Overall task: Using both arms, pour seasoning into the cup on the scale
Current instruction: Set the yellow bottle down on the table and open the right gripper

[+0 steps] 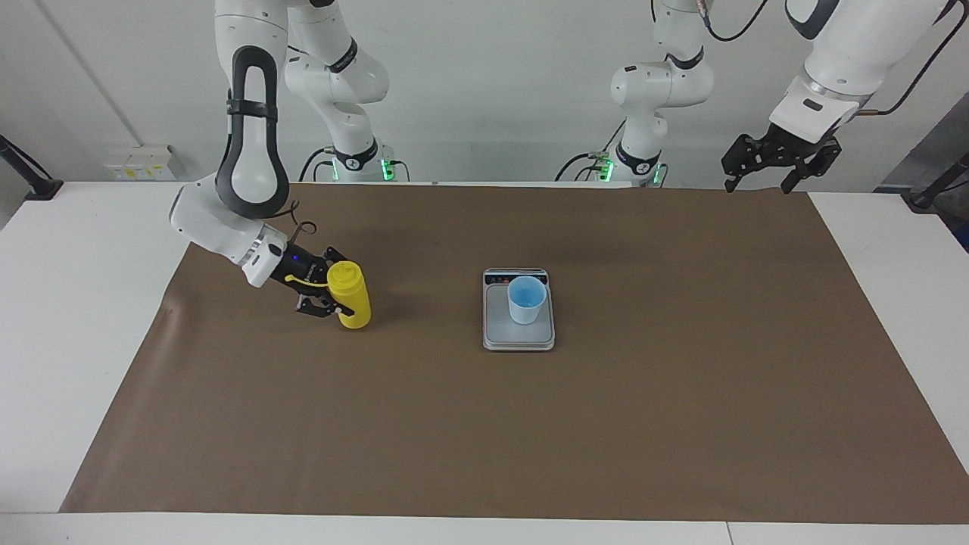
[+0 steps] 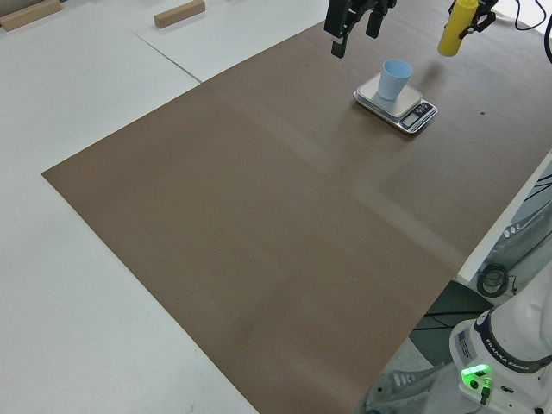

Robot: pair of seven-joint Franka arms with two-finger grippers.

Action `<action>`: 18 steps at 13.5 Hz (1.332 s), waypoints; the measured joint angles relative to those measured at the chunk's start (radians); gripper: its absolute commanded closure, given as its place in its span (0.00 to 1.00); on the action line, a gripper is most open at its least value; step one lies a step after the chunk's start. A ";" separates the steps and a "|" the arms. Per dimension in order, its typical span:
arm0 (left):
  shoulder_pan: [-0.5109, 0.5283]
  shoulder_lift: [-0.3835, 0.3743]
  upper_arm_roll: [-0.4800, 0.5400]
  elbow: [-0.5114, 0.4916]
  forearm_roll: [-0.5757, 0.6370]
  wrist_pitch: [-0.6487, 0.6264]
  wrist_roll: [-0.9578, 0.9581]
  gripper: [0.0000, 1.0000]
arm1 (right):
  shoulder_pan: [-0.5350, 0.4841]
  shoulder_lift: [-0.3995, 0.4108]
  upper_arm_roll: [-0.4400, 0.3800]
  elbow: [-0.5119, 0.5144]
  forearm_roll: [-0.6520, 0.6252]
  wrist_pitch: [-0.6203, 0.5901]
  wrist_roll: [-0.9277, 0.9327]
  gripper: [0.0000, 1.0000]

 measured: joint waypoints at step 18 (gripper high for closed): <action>0.000 0.000 0.000 0.000 0.000 0.000 0.000 0.00 | -0.157 -0.064 -0.006 -0.001 -0.299 -0.007 -0.018 0.00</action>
